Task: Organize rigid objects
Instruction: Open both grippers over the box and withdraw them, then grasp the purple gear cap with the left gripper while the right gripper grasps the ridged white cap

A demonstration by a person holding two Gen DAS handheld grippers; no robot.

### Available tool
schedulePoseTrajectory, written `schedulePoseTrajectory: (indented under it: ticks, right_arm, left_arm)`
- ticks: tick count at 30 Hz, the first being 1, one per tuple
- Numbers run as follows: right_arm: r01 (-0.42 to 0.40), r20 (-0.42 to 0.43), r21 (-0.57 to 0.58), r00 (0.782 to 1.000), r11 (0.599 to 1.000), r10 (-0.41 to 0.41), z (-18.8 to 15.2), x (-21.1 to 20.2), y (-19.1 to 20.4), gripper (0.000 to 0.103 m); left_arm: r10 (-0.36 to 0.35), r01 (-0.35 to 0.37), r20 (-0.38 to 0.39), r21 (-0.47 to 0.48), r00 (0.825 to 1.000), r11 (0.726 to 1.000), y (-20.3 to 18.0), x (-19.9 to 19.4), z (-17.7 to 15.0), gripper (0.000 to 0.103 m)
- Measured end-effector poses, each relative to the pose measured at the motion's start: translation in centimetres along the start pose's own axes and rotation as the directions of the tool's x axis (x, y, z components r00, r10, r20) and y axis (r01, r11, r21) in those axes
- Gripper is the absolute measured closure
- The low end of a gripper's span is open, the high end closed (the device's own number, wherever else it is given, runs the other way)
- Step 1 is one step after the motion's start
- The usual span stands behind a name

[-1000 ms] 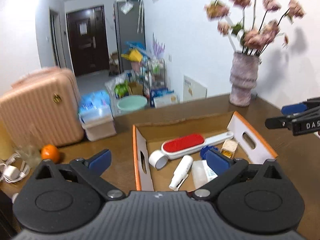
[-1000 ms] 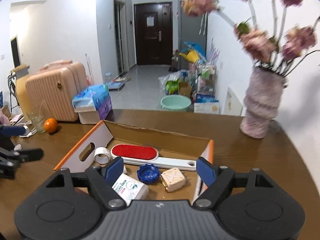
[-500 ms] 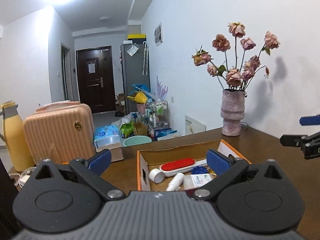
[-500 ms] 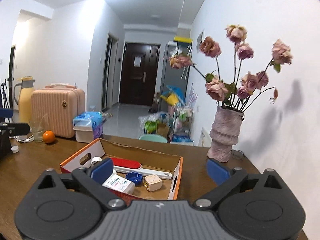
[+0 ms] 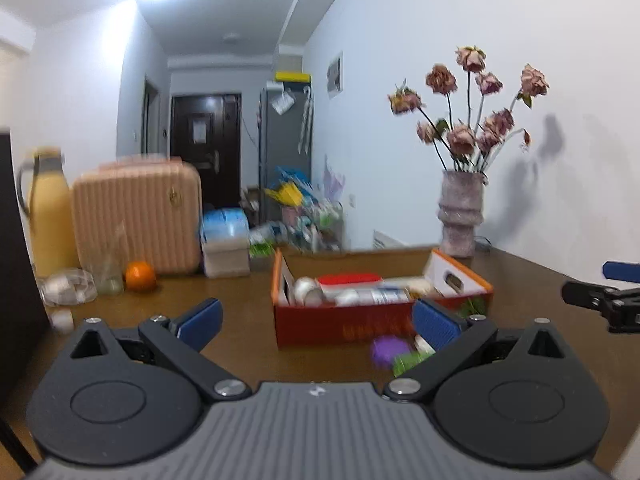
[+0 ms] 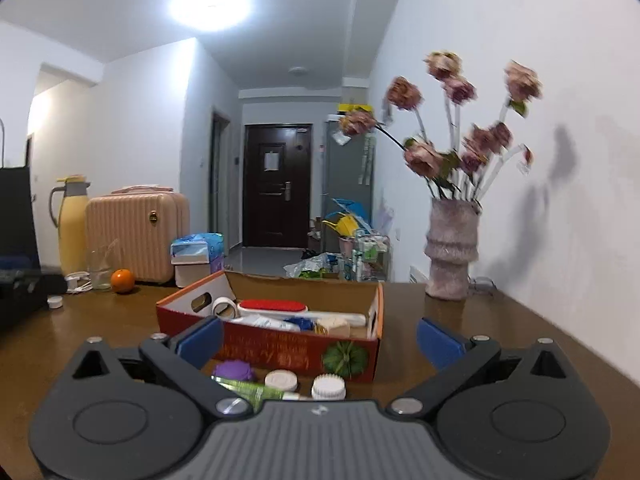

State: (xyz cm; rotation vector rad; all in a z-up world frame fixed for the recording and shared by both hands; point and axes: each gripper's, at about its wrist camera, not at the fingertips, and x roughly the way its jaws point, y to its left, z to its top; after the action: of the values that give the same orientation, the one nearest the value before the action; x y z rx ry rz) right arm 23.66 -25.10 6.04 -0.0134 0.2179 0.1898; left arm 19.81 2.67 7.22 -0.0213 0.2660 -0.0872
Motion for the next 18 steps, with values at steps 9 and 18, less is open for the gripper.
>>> schedulePoseTrajectory:
  ticks: [9, 18]
  right_arm:
    - [0.054, -0.006, 0.103, 0.999, 0.993, -0.053, -7.7, -5.1, 1.1, 0.000]
    - [0.115, -0.037, 0.127, 0.993, 0.985, -0.111, -11.4, -9.3, 0.7, 0.000]
  left_arm:
    - [-0.066, 0.065, -0.023, -0.065, 0.998, 0.996, 1.3, -6.4, -6.9, 0.000]
    - [-0.077, 0.076, -0.073, -0.015, 0.994, 0.997, 0.8, -8.7, -9.5, 0.000]
